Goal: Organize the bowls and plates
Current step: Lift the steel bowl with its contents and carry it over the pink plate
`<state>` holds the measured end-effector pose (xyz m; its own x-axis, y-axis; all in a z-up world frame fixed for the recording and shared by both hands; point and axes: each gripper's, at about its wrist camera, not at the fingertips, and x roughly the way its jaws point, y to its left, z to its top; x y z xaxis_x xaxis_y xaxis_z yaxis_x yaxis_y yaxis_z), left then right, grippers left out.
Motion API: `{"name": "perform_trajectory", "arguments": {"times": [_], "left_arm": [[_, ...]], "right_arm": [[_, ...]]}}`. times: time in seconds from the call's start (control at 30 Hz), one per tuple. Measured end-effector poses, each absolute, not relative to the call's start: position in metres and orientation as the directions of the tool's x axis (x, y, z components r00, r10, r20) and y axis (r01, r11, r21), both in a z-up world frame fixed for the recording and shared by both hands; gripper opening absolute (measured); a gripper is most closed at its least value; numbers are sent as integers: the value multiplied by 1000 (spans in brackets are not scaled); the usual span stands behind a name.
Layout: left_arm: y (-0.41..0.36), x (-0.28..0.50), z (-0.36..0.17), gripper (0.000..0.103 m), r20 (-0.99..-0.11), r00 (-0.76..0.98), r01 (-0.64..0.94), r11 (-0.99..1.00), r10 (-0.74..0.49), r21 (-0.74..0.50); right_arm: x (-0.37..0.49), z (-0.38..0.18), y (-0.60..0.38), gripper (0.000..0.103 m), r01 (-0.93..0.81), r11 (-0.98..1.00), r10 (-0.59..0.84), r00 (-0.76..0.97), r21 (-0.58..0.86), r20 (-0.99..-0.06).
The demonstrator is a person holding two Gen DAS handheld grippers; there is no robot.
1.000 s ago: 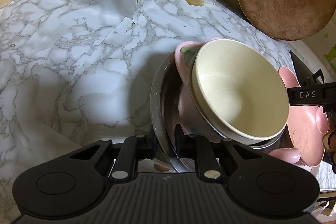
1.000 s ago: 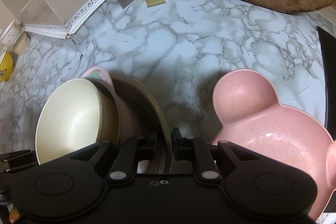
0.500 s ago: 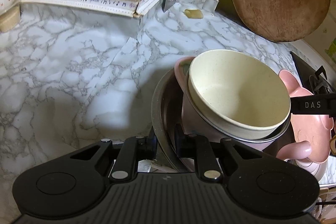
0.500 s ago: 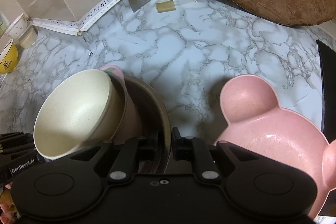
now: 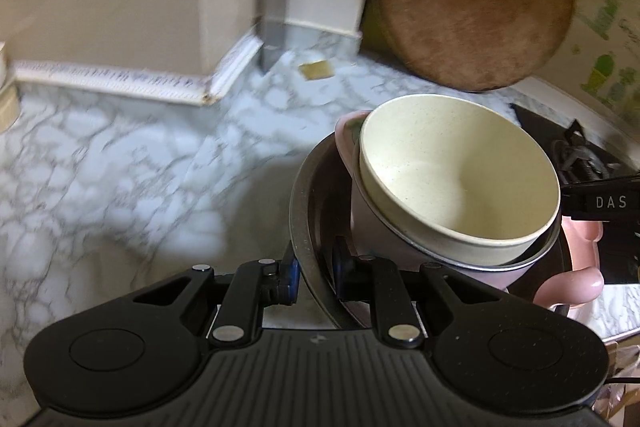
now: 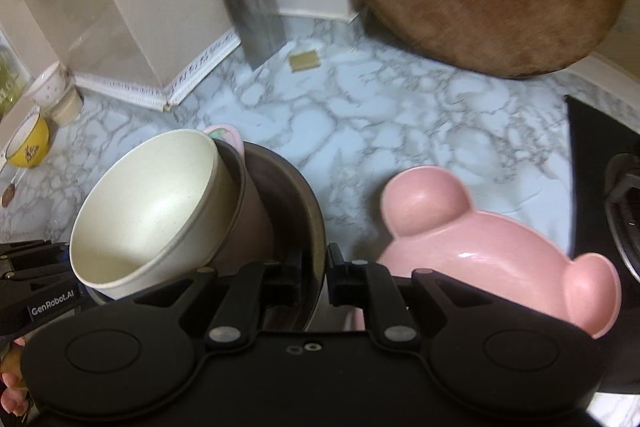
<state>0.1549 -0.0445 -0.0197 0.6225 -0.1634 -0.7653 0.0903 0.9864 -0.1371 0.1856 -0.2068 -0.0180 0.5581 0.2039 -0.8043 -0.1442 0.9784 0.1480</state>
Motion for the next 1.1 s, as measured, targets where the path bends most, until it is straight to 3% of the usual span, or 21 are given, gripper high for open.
{"name": "perform_trajectory", "arguments": {"times": [0.47,0.73,1.1], "left_arm": [[-144,178,-3,15,-731,617,332,939,-292,-94],[-195,190,-21,15,-750,576,417,906,-325,-72],[-223,199,-46,15,-773,550,454,890,-315,-40]], "right_arm": [[139,10,-301,12,78,986,61,651,146,-757],[123,-10,-352,13,194,970,-12,643,148,-765],[122,-43,-380,13,230,960,-22,630,159,-776]]}}
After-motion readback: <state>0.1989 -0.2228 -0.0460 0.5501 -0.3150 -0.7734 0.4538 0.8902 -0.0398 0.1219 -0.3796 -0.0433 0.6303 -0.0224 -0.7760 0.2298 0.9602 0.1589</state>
